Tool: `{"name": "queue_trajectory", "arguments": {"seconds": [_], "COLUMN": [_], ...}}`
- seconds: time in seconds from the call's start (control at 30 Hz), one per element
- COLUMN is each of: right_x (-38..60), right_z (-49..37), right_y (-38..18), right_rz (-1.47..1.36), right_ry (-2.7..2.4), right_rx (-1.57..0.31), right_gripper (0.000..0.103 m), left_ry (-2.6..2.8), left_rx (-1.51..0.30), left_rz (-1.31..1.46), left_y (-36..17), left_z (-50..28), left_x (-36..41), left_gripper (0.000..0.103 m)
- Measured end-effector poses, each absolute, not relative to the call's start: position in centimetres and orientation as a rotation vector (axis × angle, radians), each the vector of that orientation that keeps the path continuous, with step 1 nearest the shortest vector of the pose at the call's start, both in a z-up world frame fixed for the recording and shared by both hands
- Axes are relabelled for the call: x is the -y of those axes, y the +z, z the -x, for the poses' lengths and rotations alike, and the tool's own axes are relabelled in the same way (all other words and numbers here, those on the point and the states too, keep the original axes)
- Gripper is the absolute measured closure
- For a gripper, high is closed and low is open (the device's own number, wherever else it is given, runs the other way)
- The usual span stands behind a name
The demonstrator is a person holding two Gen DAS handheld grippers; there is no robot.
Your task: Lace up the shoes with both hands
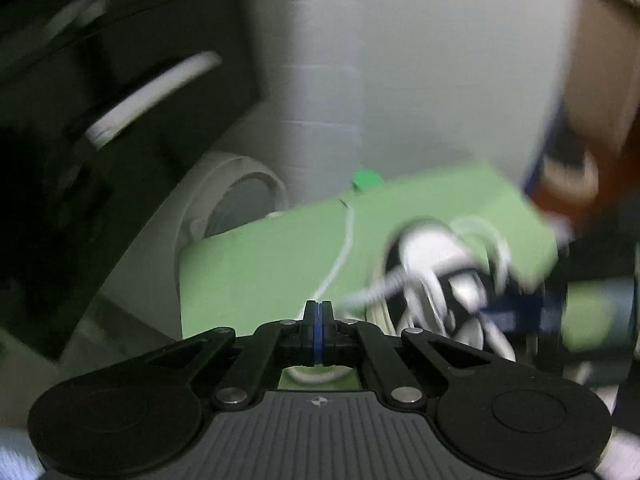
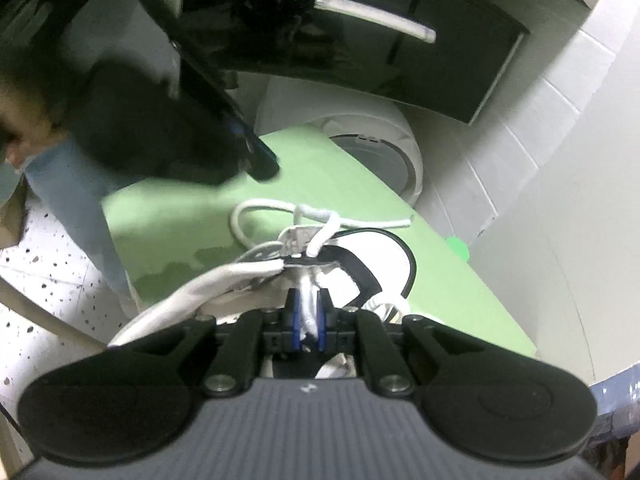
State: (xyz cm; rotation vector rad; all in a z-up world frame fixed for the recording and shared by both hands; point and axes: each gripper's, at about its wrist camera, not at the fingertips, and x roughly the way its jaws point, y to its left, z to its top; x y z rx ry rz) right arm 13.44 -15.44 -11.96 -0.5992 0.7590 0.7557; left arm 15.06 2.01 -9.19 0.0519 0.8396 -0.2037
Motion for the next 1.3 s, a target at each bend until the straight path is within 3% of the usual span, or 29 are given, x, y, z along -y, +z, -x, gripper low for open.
{"name": "queue_trajectory", "arguments": {"seconds": [0.17, 0.37, 1.3], "right_x": [15.3, 14.2, 14.2], "right_z": [-12.9, -11.6, -13.3], "right_y": [-10.8, -11.7, -12.1], "right_rz": [0.617, 0.74, 0.604], "right_ry": [0.763, 0.748, 0.762], "right_rx": [-0.717, -0.694, -0.767], "right_gripper": [0.095, 0.095, 0.096], "left_ry": [-0.346, -0.455, -0.311], "left_rx": [-0.83, -0.918, -1.103], "left_rz": [0.252, 0.686, 0.971], "left_y": [-7.9, -10.3, -15.2], "left_z": [-14.9, -16.3, -15.5], "left_x": [-4.0, -5.9, -8.0], "left_gripper": [0.102, 0.101, 0.098]}}
